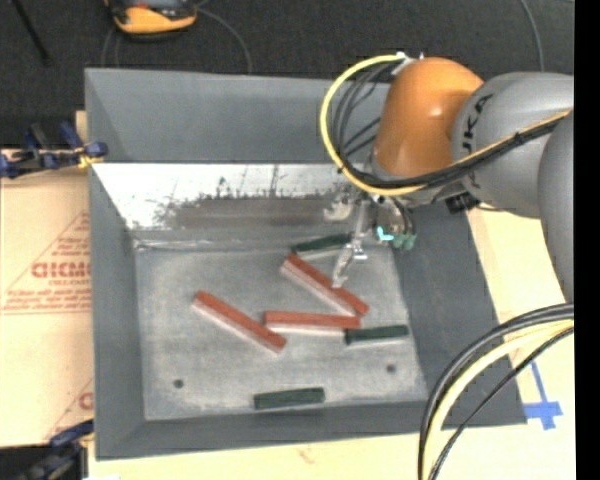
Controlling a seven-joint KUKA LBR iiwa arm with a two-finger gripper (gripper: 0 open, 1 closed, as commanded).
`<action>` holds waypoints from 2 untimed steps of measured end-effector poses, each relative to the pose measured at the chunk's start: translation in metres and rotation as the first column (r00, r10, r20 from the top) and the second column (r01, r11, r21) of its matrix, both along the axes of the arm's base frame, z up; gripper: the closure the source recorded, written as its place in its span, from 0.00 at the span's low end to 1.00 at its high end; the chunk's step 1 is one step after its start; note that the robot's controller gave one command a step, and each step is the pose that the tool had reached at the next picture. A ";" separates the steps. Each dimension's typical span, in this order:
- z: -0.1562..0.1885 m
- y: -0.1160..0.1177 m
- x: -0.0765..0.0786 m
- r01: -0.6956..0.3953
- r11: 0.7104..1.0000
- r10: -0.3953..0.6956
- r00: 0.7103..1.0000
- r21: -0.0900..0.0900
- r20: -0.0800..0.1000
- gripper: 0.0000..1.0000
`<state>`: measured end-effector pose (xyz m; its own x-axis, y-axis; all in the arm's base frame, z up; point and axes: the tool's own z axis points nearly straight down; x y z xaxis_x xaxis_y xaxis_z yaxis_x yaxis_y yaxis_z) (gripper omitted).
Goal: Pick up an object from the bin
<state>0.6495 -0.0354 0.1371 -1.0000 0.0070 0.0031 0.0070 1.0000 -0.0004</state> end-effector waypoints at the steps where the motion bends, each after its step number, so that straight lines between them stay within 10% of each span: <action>1: 0.005 0.000 0.002 0.000 1.000 0.000 1.000 -0.001 0.008 0.00; 2: -0.057 0.020 -0.028 0.136 0.991 -0.136 0.991 0.001 0.000 1.00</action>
Offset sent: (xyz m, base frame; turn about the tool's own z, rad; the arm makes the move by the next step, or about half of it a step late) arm -0.0318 0.0214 -0.0671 0.1388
